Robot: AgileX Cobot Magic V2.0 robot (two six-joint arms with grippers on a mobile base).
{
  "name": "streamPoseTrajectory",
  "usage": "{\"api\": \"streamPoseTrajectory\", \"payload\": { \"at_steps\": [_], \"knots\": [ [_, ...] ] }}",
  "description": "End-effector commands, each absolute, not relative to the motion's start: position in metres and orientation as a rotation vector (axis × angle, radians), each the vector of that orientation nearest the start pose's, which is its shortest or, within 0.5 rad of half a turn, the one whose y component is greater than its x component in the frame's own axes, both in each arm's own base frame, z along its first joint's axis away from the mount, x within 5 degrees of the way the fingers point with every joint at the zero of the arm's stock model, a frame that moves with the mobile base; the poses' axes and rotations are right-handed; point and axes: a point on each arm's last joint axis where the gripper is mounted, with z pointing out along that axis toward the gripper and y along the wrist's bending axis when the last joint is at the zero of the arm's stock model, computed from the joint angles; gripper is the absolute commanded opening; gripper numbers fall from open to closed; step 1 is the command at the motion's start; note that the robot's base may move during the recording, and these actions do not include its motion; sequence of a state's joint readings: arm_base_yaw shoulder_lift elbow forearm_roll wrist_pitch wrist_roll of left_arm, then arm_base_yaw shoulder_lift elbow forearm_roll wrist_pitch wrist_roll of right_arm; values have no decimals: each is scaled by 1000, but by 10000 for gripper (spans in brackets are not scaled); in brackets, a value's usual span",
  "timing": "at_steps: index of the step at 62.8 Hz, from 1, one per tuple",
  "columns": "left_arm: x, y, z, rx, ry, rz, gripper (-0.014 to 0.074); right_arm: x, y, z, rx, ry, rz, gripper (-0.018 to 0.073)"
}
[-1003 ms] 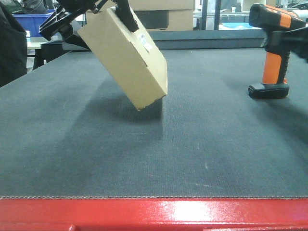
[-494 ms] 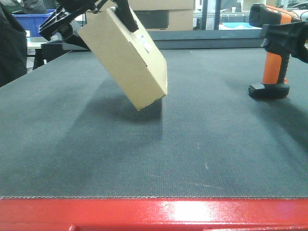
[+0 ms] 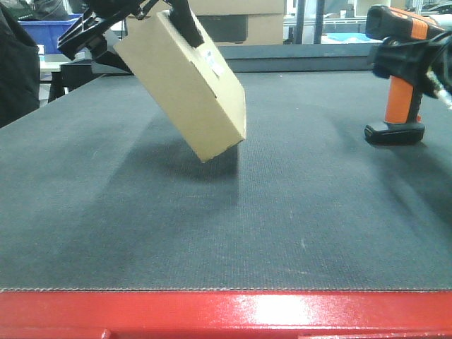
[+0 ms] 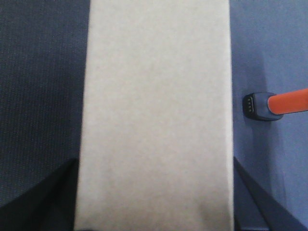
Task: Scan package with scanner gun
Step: 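Grasp the orange scanner gun by its handle with the right gripper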
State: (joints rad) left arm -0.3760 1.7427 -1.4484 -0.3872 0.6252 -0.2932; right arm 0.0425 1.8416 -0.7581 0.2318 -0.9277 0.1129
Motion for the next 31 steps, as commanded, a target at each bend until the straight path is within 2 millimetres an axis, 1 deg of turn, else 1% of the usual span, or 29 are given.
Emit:
{"api": "streamPoseTrajectory", "payload": {
  "at_steps": [1, 12, 31],
  "knots": [
    [361, -167, 306, -172, 2441, -734, -111, 364, -2, 177, 332, 1604, 70, 510],
    [361, -167, 306, -171, 2445, -734, -111, 375, -2, 175, 337, 1594, 71, 510],
    [361, -167, 306, -171, 2447, -734, -111, 381, -4, 179, 347, 1576, 71, 508]
  ]
}}
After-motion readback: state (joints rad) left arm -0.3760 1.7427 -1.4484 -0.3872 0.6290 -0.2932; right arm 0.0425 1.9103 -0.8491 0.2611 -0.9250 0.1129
